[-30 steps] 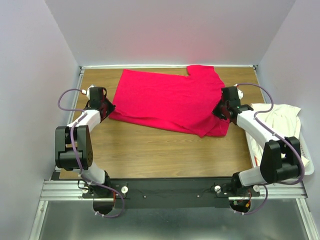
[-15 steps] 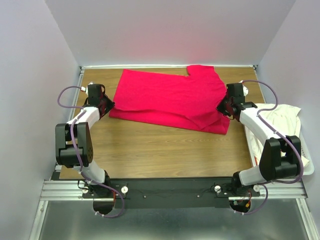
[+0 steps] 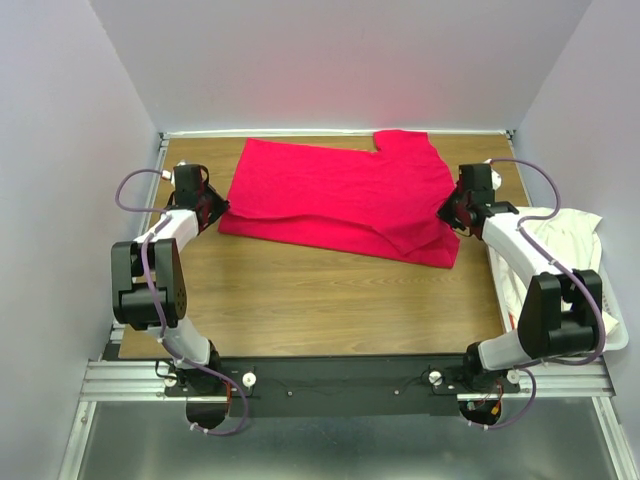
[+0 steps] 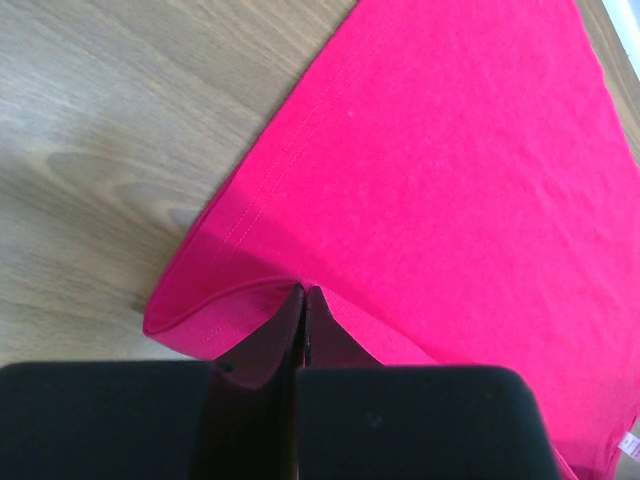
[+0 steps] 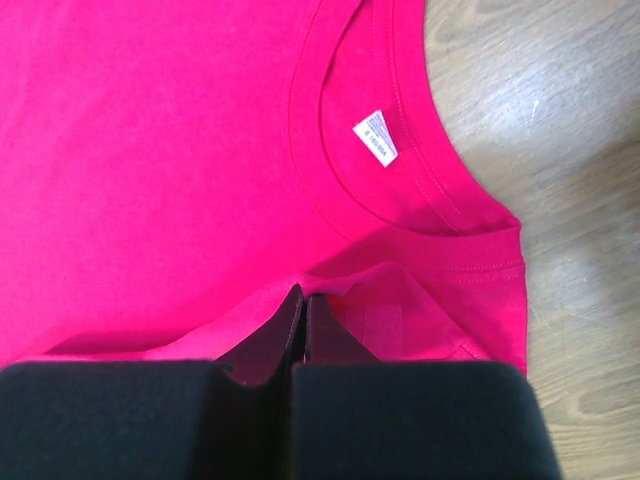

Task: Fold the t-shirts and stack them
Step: Fold the tshirt

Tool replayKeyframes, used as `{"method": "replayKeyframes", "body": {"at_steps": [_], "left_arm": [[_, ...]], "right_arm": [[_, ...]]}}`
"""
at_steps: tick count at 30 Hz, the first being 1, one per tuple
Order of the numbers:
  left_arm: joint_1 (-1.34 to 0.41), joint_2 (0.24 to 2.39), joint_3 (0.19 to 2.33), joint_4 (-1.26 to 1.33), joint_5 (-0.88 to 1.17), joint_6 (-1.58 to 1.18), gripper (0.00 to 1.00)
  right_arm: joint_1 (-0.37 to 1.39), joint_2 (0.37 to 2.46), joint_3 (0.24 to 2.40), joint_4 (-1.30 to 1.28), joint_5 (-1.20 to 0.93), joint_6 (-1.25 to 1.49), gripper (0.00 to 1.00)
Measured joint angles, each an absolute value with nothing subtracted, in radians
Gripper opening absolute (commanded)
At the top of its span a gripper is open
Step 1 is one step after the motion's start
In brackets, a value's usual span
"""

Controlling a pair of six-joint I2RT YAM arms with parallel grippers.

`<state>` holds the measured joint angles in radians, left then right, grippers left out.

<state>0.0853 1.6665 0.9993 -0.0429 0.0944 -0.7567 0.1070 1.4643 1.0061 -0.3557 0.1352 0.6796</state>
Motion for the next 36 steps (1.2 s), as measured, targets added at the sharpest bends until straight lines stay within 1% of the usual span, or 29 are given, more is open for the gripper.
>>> {"method": "replayKeyframes", "body": {"at_steps": [20, 31, 32, 33, 34, 36], "left_arm": [[0.086, 1.769, 1.120, -0.038, 0.145, -0.756, 0.03], [0.086, 1.823, 1.143, -0.031, 0.162, -0.756, 0.04], [0.086, 1.831, 1.151, -0.031, 0.163, -0.756, 0.07], [0.086, 1.835, 1.155, -0.029, 0.165, -0.756, 0.10], [0.086, 1.846, 1.164, -0.028, 0.168, -0.755, 0.14], [0.086, 1.863, 1.183, -0.026, 0.171, -0.751, 0.26]], "right_arm": [[0.066, 1.512, 1.026, -0.331, 0.106, 0.678, 0.04], [0.054, 1.555, 1.026, -0.307, 0.088, 0.669, 0.04], [0.052, 1.563, 1.027, -0.304, 0.086, 0.668, 0.05], [0.051, 1.570, 1.028, -0.302, 0.085, 0.666, 0.07], [0.050, 1.576, 1.029, -0.299, 0.084, 0.664, 0.11], [0.048, 1.596, 1.034, -0.297, 0.080, 0.659, 0.21]]}}
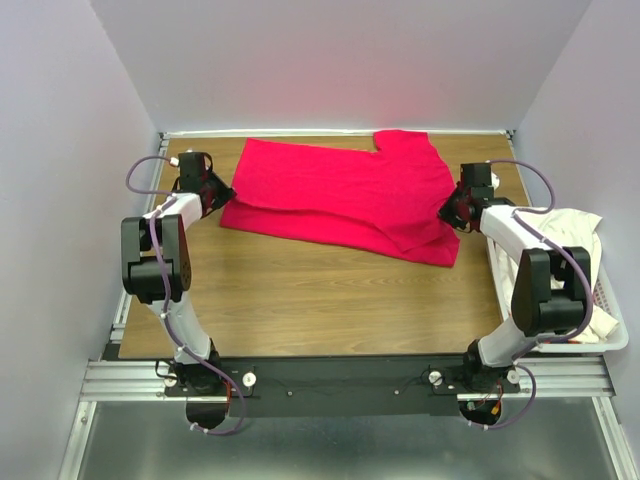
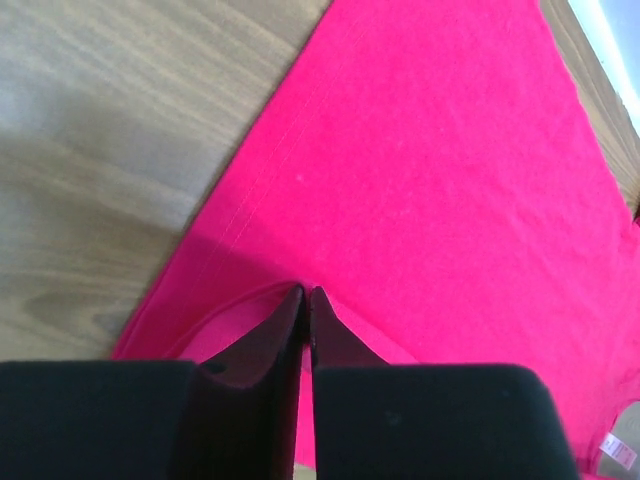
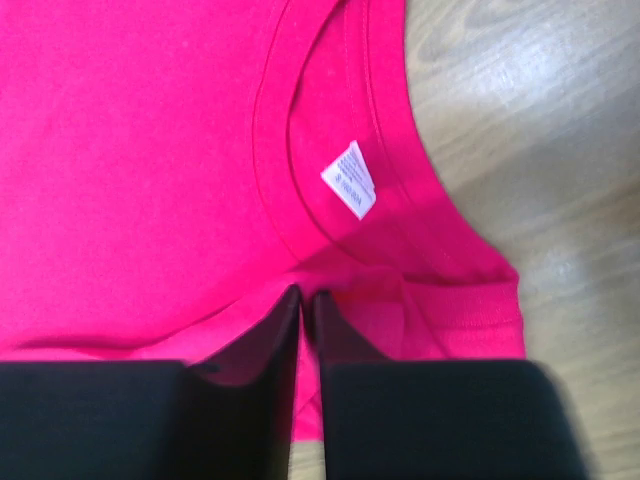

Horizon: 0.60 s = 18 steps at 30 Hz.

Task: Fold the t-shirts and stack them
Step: Fold the tshirt

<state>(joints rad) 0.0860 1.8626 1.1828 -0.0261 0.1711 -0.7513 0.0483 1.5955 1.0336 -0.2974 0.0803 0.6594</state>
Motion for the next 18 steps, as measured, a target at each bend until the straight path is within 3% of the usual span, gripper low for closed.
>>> {"method": "replayKeyframes", "body": {"at_steps": [3, 6, 13, 18], "left_arm": [[0.087, 1.884, 1.210, -0.024, 0.175, -0.743, 0.39], [0.088, 1.885, 1.230, -0.024, 0.179, -0.731, 0.44], [0.090, 1.835, 1.190, -0.003, 0.179, -0.729, 0.37], [0.075, 1.729, 1.057, 0.000, 0.143, -0.759, 0.34]], "right_arm": [[0.044, 1.625, 1.050, -0.292, 0.076, 0.648, 0.45], [0.038, 1.645, 1.068, -0.289, 0.068, 0.640, 0.59], [0.035, 1.645, 1.093, -0.277, 0.036, 0.624, 0.62], [0.035, 1.567, 0.985, -0.253, 0.006, 0.624, 0.63]]}}
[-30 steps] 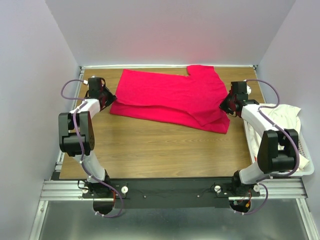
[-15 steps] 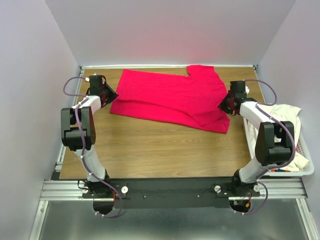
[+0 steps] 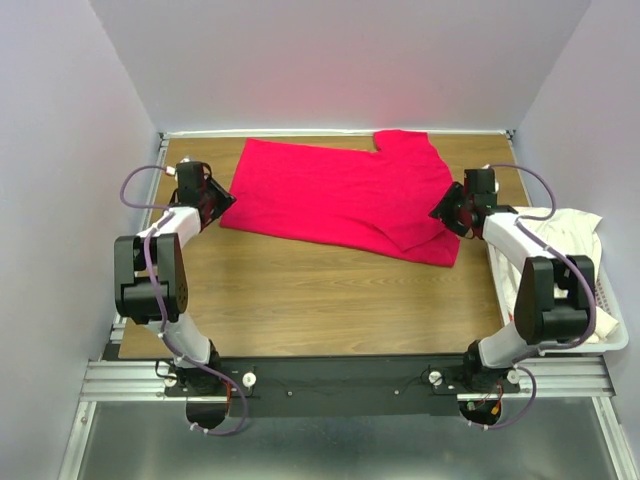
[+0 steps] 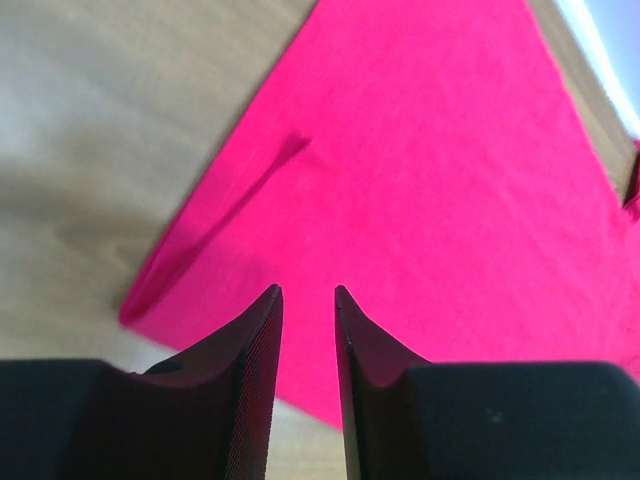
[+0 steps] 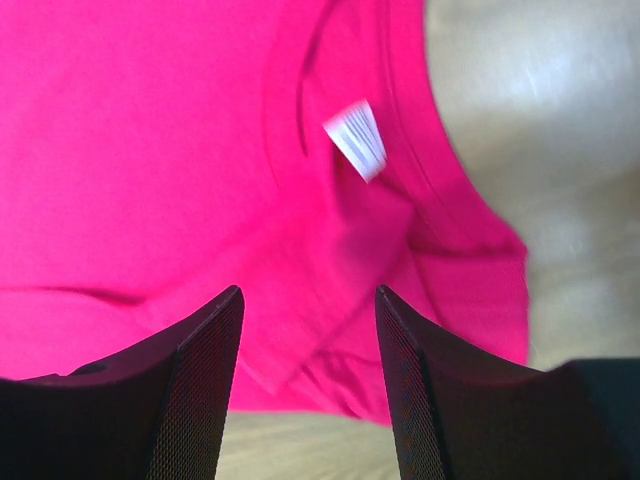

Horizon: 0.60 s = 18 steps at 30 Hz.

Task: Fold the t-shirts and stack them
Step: Fold the tshirt

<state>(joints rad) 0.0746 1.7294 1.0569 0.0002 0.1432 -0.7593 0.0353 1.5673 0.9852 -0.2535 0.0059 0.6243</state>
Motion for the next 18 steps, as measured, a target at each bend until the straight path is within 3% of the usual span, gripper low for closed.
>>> {"method": "replayKeyframes", "body": {"at_steps": [6, 18], "left_arm": [[0.024, 1.673, 0.944, -0.003, 0.075, -0.802, 0.31], [0.004, 1.672, 0.891, -0.002, -0.021, -0.839, 0.31]], "right_arm": [[0.052, 1.469, 0.832, -0.230, -0.001, 0.631, 0.62], [0.073, 1.507, 0.796, -0.169, -0.017, 0.640, 0.57]]}}
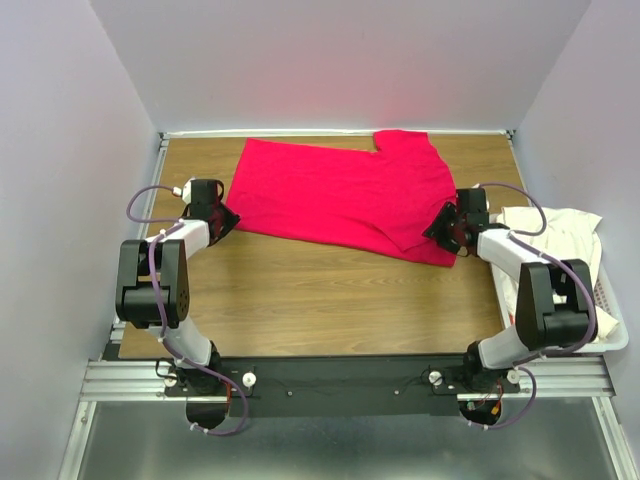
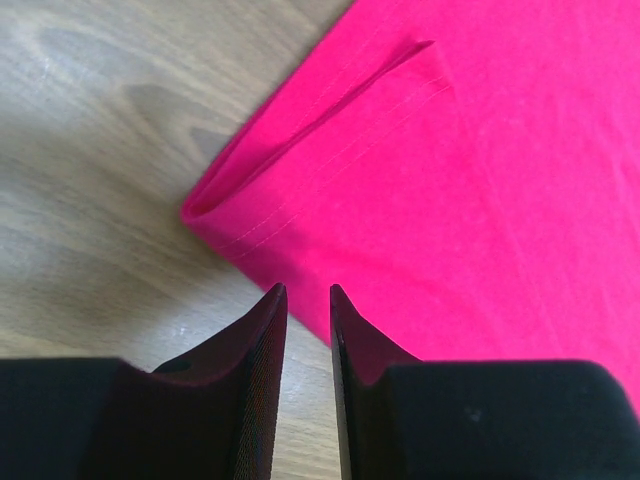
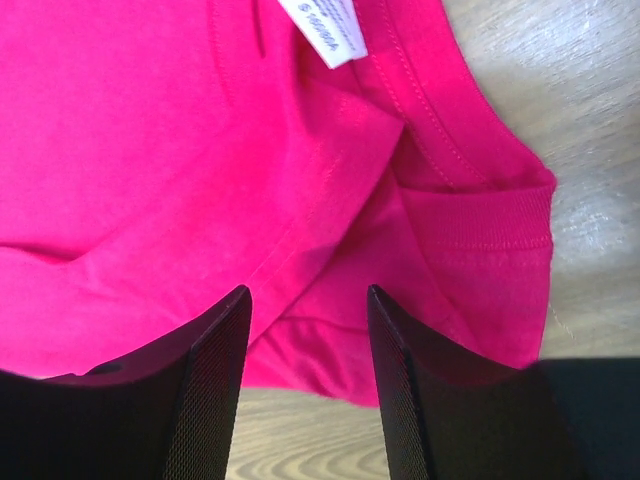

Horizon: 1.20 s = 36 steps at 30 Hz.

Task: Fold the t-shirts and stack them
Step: Fold the tshirt

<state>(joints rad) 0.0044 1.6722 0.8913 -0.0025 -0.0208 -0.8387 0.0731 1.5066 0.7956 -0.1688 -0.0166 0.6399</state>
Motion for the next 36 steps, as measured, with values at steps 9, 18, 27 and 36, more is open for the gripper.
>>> {"method": "replayKeyframes", "body": {"at_steps": [9, 18, 27, 36], "left_arm": [[0.004, 1.672, 0.878, -0.002, -0.041, -0.844, 0.30], [0.004, 1.672, 0.878, -0.002, -0.045, -0.844, 0.28], [0.004, 1.672, 0.878, -0.002, -0.044, -0.842, 0.27], [0.004, 1.672, 0.881, -0.003, -0.044, -0.838, 0.26]], "right_arm": [[0.073, 1.584, 0.823, -0.152, -0.016, 0.648, 0.43], [0.073, 1.639, 0.907, -0.141, -0.016, 0.655, 0.09], [0.073, 1.694, 0.988, -0.138, -0.017, 0.652, 0.01], [0.073, 1.805, 1.122, -0.137, -0.032, 0.654, 0.00]]}}
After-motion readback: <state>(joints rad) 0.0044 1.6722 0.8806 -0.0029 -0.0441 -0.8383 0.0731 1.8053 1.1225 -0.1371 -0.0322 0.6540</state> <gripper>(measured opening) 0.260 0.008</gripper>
